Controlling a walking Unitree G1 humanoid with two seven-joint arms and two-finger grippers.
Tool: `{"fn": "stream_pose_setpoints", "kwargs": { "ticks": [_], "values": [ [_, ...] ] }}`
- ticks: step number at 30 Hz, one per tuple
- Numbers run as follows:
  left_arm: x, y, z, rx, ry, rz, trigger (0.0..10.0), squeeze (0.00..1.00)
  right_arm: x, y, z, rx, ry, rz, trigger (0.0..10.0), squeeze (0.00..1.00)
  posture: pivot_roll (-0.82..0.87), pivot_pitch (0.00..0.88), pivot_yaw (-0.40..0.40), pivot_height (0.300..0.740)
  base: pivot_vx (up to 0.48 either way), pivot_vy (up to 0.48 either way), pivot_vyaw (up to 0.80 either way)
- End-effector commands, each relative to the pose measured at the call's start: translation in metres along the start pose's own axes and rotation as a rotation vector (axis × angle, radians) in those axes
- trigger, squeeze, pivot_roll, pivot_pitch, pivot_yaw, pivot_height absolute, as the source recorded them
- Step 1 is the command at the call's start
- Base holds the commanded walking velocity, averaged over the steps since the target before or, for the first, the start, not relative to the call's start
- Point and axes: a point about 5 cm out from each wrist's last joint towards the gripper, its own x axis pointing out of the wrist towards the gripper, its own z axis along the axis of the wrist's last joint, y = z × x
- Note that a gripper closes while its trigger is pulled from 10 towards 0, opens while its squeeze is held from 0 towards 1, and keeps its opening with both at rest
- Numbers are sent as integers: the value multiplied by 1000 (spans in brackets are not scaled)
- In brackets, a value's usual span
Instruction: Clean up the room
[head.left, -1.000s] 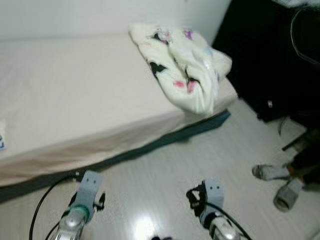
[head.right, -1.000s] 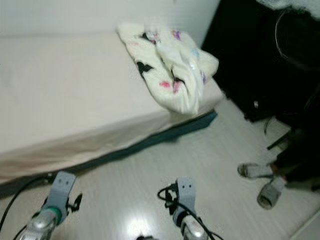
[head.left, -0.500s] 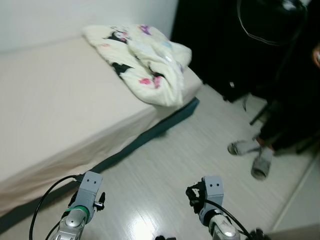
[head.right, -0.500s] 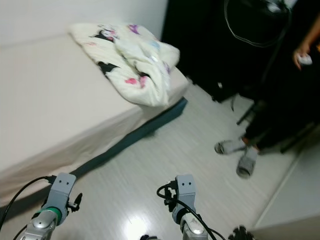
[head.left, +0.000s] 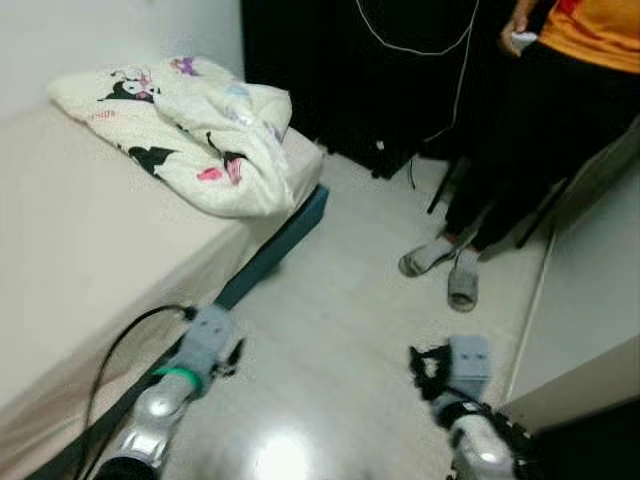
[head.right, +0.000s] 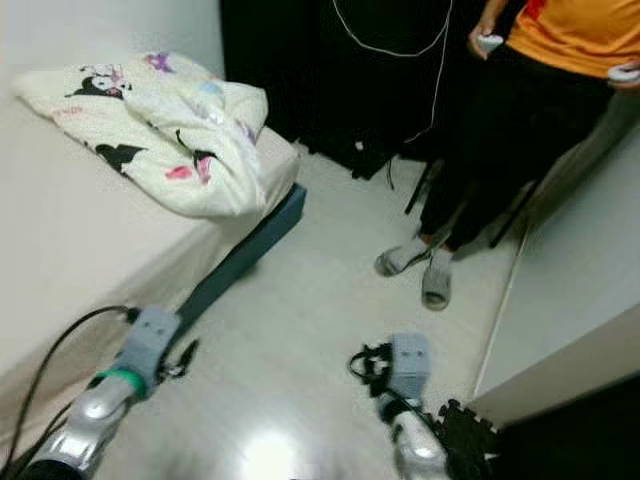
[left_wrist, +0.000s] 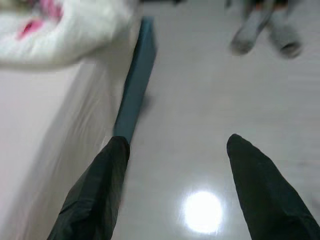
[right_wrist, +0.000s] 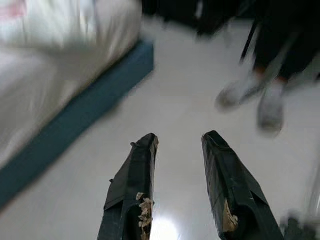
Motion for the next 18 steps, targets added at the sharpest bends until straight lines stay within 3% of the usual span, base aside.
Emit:
{"fn": "stream_pose_setpoints", "kwargs": {
  "ticks": [1, 8, 18],
  "values": [
    [-4, -5, -9, -17, 37, -25, 10000, 0, -5, 2, -4, 29, -1, -16, 10000, 0, 28, 85, 29, 740, 0, 0, -781],
    [1, -10, 11, -31, -28, -73, 10000, 0, 4, 15, 10, 41, -70, 19, 10000, 0, 32, 89, 35, 740, 0, 0, -785],
    [-5, -8, 13, -41, -29, -85, 10000, 0, 4, 20, 19, 52, -107, 29, 10000, 0, 36, 97, 41, 740, 0, 0, -788]
  ]
}}
